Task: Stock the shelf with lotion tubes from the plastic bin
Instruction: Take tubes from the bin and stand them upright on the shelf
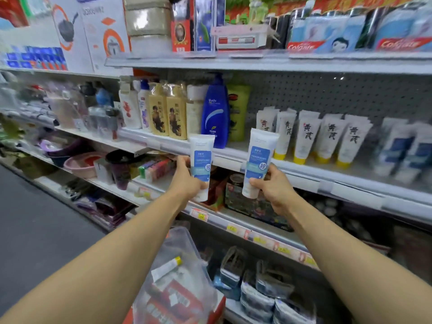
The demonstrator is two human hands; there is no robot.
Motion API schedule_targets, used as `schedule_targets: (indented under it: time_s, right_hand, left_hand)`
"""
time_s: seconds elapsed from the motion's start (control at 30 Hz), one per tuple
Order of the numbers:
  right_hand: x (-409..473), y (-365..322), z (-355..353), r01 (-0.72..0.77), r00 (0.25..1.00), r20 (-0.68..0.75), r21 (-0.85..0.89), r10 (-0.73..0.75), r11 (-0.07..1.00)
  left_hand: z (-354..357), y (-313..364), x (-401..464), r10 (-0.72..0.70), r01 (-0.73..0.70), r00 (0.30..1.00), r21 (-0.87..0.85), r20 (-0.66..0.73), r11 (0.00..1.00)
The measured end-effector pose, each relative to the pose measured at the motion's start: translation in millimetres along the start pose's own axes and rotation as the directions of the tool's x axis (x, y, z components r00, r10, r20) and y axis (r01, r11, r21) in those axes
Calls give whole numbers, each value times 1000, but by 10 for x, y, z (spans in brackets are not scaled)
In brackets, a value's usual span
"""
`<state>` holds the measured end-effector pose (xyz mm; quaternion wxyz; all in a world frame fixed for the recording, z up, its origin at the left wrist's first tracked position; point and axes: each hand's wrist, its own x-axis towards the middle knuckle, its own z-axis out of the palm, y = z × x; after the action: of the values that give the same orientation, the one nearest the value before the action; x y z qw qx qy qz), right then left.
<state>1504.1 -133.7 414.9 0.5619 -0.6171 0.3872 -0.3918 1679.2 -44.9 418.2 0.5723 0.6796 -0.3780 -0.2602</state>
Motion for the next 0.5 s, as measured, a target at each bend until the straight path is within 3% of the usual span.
schedule_targets:
  time_s: [0.5]
  right_hand:
    - [-252, -190, -1876, 25, 955, -285, -203, -84, 979]
  left_hand:
    - [1871, 755, -169, 108, -117, 959, 19, 263, 993]
